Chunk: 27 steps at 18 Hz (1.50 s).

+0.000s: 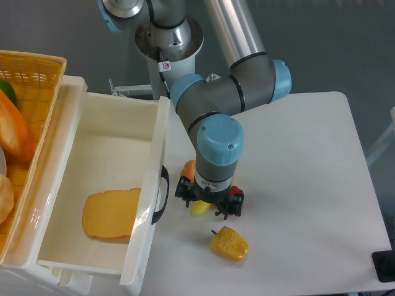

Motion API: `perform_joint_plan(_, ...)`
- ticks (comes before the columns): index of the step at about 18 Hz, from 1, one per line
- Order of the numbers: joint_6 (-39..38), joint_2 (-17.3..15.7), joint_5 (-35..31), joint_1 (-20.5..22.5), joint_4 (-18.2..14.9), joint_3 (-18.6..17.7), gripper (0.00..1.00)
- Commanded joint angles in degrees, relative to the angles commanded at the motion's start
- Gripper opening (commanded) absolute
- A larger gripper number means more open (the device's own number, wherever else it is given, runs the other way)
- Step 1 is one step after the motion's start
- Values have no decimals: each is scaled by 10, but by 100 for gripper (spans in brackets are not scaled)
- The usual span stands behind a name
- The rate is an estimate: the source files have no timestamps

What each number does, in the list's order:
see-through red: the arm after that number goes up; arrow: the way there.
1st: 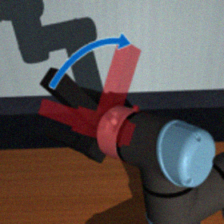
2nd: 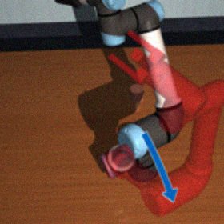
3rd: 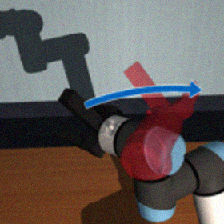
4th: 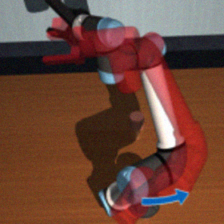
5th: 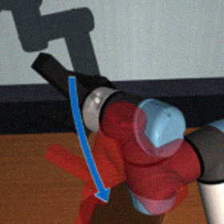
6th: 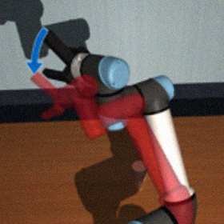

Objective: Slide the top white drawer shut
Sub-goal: 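Lower the gripper beside the drawer front near its black handle, then push the drawer front with the gripper, sliding the drawer into the cabinet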

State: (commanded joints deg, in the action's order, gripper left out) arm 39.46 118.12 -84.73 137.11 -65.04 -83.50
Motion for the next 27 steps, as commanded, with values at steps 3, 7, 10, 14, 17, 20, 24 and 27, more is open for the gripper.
perform_joint_plan(3,0,0,7,0,-1,0,100)
perform_joint_plan(7,0,-2,11,0,-1,0,100)
perform_joint_plan(10,1,-4,21,0,-1,0,100)
perform_joint_plan(14,0,-7,36,0,-2,-1,100)
perform_joint_plan(17,0,-9,37,0,-3,-2,100)
perform_joint_plan(20,0,-13,42,-3,-4,-2,100)
perform_joint_plan(24,0,-14,46,-10,-3,-2,100)
perform_joint_plan(27,0,-13,46,-17,-4,-3,100)
